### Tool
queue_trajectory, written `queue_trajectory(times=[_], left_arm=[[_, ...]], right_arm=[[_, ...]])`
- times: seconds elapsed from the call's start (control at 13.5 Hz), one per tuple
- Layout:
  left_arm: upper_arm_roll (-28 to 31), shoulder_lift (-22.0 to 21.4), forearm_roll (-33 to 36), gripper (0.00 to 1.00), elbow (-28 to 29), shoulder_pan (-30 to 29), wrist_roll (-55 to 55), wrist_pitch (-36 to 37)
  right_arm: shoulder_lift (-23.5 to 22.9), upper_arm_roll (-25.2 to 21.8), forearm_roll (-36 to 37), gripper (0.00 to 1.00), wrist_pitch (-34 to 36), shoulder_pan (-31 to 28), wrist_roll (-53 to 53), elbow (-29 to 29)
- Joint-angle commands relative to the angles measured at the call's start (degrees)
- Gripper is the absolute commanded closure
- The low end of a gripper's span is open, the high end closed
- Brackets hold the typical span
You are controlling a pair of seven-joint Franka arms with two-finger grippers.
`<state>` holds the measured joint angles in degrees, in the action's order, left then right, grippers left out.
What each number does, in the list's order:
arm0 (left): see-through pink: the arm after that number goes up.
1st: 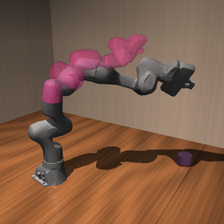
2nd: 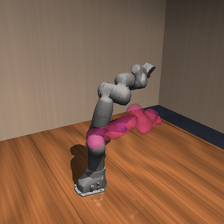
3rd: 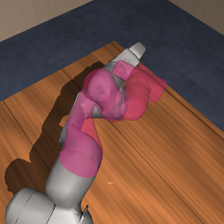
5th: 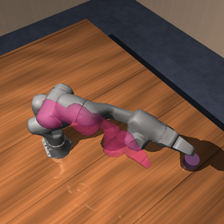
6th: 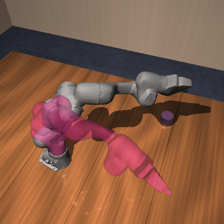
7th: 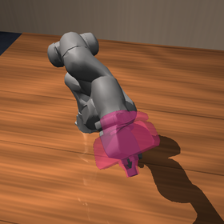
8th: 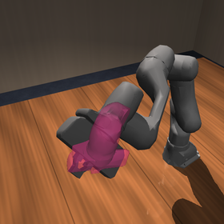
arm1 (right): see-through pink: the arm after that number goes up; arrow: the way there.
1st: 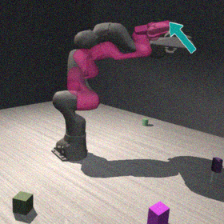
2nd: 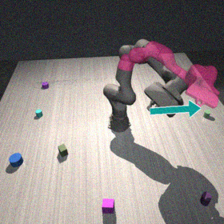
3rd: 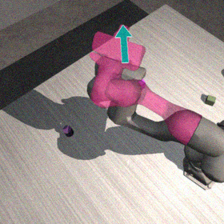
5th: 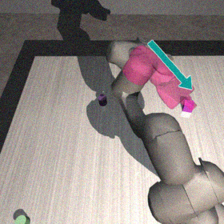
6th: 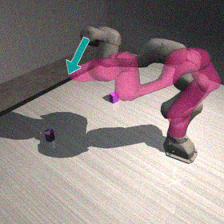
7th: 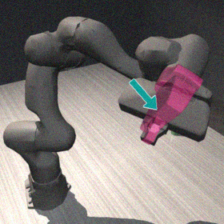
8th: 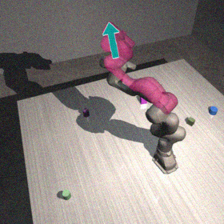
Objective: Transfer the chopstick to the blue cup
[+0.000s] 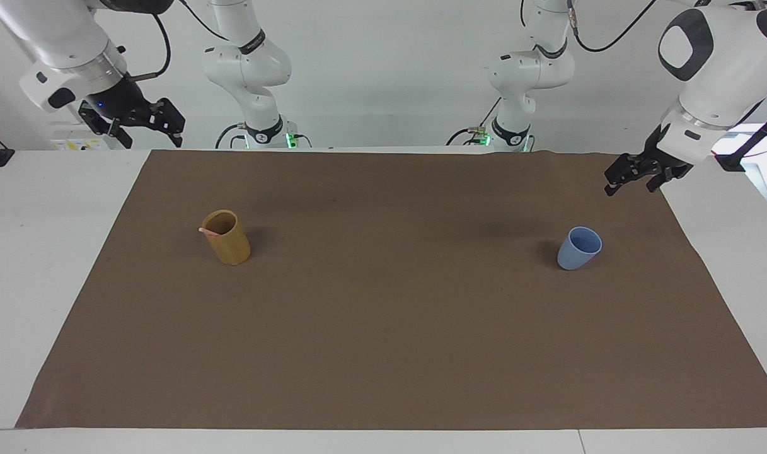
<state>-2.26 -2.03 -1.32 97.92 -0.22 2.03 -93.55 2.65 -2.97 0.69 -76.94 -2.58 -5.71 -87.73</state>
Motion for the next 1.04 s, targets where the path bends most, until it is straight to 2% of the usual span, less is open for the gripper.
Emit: queue_trajectory(times=[0.0, 0.3, 0.37, 0.59, 0.81, 0.96], left_arm=[[0.2, -0.2, -0.3, 0.00, -0.1, 0.5, 1.1, -0.3], [0.6, -0.3, -0.2, 0.00, 0.3, -0.3, 2.5, -0.8], [0.7, -0.9, 0.1, 0.00, 1.9, -0.4, 3.0, -3.0], [0.7, -3.4, 2.6, 0.00, 11.7, -1.5, 3.2, -12.2], [0.7, -2.9, 2.6, 0.00, 19.8, -2.9, 3.4, -22.4], [0.7, -2.0, 2.6, 0.00, 22.3, -3.8, 3.3, -26.1]], right_arm=[[0.3, 0.5, 2.6, 0.00, -0.1, 0.0, 0.1, 0.4], [0.2, 1.5, 2.4, 0.00, -0.4, 0.1, 0.8, 0.6], [0.3, 1.9, 2.4, 0.00, -0.4, 0.1, 0.8, 0.7], [0.3, 1.9, 2.3, 0.00, -0.5, -0.1, 0.7, 0.2], [1.0, 1.9, 2.3, 0.00, -0.6, -0.1, 0.8, -1.4], [1.5, 1.9, 2.3, 0.00, -0.6, -0.3, 0.8, -2.1]])
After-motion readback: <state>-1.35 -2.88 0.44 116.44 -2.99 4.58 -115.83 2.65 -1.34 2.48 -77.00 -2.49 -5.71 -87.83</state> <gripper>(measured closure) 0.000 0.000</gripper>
